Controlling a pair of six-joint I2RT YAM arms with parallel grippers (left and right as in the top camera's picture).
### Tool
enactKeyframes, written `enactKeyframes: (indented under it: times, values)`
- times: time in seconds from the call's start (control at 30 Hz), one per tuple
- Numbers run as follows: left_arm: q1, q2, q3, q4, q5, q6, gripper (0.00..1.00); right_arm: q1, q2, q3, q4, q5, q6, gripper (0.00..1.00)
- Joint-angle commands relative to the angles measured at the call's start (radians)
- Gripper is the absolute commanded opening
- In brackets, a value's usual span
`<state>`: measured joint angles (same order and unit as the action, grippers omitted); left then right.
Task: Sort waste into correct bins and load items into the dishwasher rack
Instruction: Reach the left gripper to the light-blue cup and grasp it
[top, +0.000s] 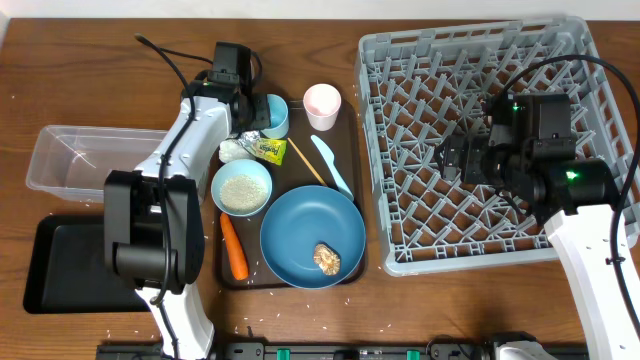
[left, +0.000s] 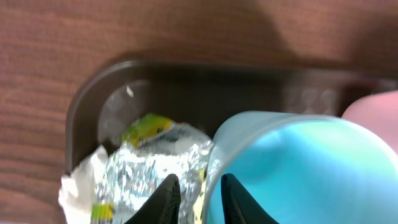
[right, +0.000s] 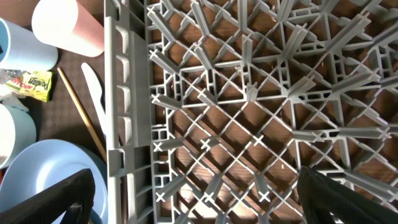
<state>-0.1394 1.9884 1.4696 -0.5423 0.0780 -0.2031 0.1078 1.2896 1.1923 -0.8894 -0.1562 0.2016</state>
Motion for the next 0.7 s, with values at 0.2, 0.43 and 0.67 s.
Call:
enactKeyframes:
  times: [0.2,0.43,0.67]
  values:
    - [0.003,0.017,0.013,-0.019,-0.011,-0.002,0.09,-0.003,-0.002,0.025,0.002,0.01,0.011,0.95]
    - [0.003,0.004,0.013,-0.033,-0.011,-0.001,0.06,-0.003,-0.002,0.025,-0.005,0.01,0.011,0.93]
    - [0.003,-0.163,0.014,-0.095,0.009,-0.001,0.06,-0.003,-0.002,0.025,-0.004,0.01,0.011,0.89]
